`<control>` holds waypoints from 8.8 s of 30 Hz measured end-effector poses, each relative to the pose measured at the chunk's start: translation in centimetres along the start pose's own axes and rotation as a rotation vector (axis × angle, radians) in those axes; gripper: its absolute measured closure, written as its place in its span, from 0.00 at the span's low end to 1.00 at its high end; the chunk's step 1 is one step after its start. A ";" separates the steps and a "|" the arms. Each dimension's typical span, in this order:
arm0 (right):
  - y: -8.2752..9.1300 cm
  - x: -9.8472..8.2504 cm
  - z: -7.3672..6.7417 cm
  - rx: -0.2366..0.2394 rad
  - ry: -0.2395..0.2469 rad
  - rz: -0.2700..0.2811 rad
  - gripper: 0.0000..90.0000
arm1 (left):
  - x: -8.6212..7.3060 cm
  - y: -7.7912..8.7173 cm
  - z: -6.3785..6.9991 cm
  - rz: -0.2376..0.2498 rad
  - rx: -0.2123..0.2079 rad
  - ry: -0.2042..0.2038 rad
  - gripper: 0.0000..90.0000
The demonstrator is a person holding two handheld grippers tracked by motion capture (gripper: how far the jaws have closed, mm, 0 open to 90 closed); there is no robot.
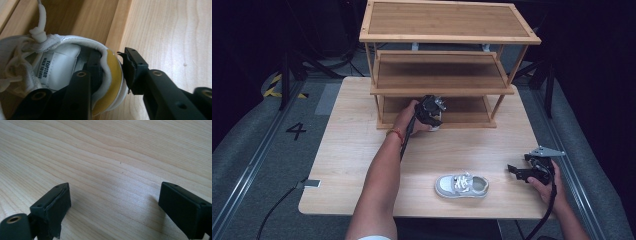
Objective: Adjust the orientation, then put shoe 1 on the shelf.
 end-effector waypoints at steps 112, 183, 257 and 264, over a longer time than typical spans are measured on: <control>0.1 -0.1 -0.2 0.016 0.017 0.001 0.15 | -19.2 12.3 17.7 0.039 0.188 0.220 0.25; 4.7 -5.2 -17.8 0.488 0.560 -0.206 0.49 | -21.8 12.8 19.6 0.122 0.165 0.371 0.19; 1.8 -1.5 -25.8 0.522 0.921 -0.439 0.56 | -21.6 12.5 19.4 0.119 0.158 0.373 0.17; 2.1 -1.7 -25.9 0.486 0.976 -0.573 0.70 | -21.5 12.5 19.4 0.119 0.161 0.380 0.17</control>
Point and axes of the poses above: each handheld gripper's, and its own axes: y roughly backward along the jaws, x roughly out of its top, z roughly to its right, the point moved 8 cm from there along -y, roughly forward along the jaws, and after that the axes turned 15 degrees about -y, right-handed, at the moved point
